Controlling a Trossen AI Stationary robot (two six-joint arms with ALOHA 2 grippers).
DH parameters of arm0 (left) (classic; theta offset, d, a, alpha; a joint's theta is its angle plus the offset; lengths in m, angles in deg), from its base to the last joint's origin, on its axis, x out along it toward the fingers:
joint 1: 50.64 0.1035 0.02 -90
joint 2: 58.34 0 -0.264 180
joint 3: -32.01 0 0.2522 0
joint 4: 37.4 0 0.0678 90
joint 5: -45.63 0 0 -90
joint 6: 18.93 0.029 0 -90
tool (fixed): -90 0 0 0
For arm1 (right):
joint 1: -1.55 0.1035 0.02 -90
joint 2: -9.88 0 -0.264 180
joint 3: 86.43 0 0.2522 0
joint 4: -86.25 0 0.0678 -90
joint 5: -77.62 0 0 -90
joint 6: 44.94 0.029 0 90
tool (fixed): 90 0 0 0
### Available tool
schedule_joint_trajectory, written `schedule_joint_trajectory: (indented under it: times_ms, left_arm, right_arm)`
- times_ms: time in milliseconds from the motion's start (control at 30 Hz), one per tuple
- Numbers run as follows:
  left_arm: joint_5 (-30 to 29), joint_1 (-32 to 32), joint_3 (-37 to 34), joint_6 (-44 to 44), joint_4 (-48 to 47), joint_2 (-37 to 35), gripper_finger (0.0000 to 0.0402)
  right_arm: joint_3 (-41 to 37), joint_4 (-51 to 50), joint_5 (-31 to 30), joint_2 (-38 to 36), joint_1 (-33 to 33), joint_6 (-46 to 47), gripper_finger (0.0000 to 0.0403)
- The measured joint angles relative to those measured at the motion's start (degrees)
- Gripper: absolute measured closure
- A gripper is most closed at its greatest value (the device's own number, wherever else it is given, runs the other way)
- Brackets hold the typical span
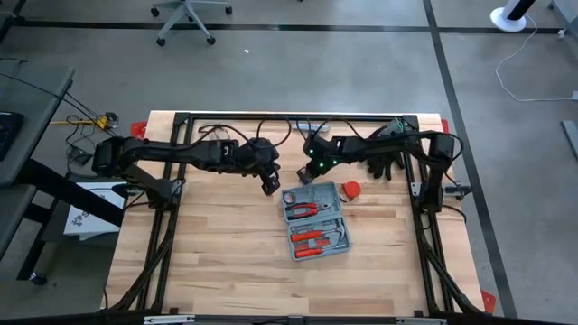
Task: Prefit tool cases
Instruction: Put the orange hex key set into the gray prefit tool case
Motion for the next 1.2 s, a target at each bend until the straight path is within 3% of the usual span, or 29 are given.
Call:
schedule_joint_trajectory:
  times_ms: [367,633,1033,1200]
  left_arm:
    - [-2.26,-2.98,0.07,-2.59,0.7,6.23,0.0401]
    - [0.55,-4.08,0.04,-4.31,1.55,15.14,0.0401]
    - [3.42,-4.7,0.04,-8.43,4.26,13.81,0.0401]
    - [4.01,-3.91,0.03,-8.55,10.85,13.7,0.0401]
  right_arm:
    - [-0.03,-14.91,-4.43,-3.11,-0.02,-5.73,0.0403]
    - [-7.36,-9.84,-1.61,-3.67,0.59,-3.25,0.0403]
    - [-11.12,-6.65,0.57,-9.45,12.57,5.04,0.0403]
    - [-11.11,-11.33,-3.37,-13.9,12.89,3.95,0.0403]
